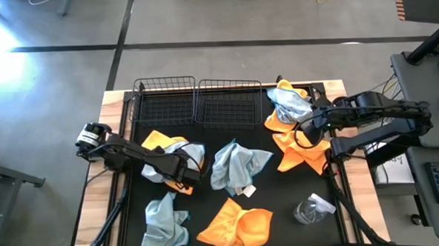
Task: Sort microfiber towel by color & place in baskets
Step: Put the blue towel into the left black wire basket
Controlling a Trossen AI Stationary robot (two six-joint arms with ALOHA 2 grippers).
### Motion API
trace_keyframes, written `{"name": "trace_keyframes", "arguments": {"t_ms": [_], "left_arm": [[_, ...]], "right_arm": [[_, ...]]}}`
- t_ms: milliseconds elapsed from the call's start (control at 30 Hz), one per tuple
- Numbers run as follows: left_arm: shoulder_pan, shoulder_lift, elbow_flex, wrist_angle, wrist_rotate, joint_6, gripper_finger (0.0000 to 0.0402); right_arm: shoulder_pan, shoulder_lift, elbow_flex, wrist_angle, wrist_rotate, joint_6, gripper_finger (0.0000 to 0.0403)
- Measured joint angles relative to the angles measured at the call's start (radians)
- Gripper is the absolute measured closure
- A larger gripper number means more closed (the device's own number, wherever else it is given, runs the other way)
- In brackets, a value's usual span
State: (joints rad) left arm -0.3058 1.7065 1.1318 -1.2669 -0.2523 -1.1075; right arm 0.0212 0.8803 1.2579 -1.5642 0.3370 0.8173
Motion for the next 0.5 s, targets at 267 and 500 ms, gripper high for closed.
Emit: {"name": "trace_keyframes", "arguments": {"t_ms": [267, 500], "left_arm": [[-0.001, 0.000, 0.168, -0.086, -0.067, 0.051, 0.0401], [0.000, -0.001, 0.343, -0.217, -0.156, 0.052, 0.0401]], "right_arm": [[0.000, 0.000, 0.000, 0.000, 0.000, 0.000, 0.0344], [0.000, 0.000, 0.000, 0.000, 0.000, 0.001, 0.0344]]}}
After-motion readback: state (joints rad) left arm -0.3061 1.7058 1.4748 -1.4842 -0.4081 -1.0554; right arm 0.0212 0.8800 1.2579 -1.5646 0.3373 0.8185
